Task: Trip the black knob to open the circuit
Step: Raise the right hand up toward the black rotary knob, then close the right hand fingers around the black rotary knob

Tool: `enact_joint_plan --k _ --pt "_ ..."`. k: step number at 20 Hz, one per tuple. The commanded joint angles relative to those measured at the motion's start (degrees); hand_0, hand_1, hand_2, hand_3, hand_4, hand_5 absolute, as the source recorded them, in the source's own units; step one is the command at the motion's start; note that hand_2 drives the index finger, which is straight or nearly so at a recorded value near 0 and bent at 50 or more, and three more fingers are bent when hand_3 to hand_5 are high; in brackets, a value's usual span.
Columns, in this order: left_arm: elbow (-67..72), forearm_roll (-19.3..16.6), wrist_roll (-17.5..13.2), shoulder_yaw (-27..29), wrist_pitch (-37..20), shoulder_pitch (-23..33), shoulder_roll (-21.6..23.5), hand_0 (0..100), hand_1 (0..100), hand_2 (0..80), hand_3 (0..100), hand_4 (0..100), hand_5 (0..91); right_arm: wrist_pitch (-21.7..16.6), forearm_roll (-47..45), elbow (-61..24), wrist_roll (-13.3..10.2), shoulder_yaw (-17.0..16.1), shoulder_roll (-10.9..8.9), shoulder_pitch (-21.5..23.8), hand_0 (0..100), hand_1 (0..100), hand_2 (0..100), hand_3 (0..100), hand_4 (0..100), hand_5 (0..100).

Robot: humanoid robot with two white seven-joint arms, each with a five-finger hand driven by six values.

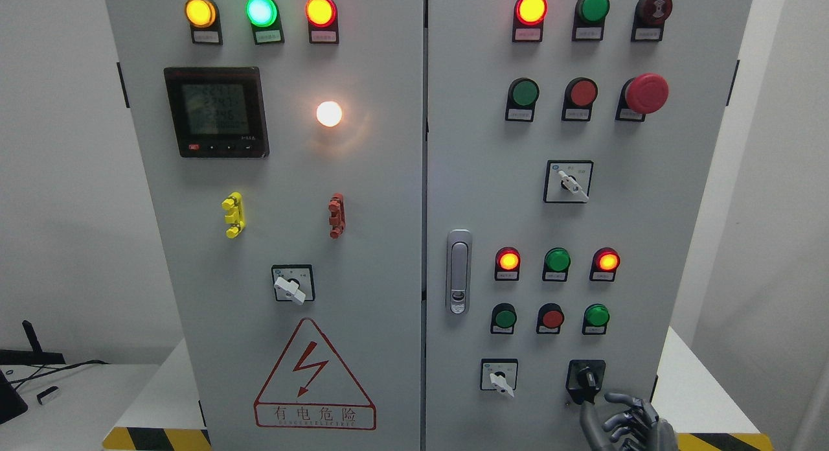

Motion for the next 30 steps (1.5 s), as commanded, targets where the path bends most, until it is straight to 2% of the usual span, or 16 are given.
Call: enact_joint_plan --k 1,6,30 --pt "-0.03 -1.76 -0.04 0.00 -0.02 0.00 0.02 12 39 0.0 0 0 0.0 0.08 0.08 0.16 0.05 0.00 0.17 -0.61 20 73 45 76 85 98" --pt "-0.03 -1.76 -0.04 0.00 -0.02 0.00 -0.06 12 39 0.0 0 0 0.0 1.75 0.25 -0.02 0.04 0.09 0.26 -1.04 20 74 45 76 85 98" --pt "0.06 -1.76 -0.04 0.00 -0.02 0.00 -0.06 12 39 0.0 0 0 0.0 2.63 0.69 -0.02 -0.04 1.06 0.70 -1.66 26 76 48 76 85 98"
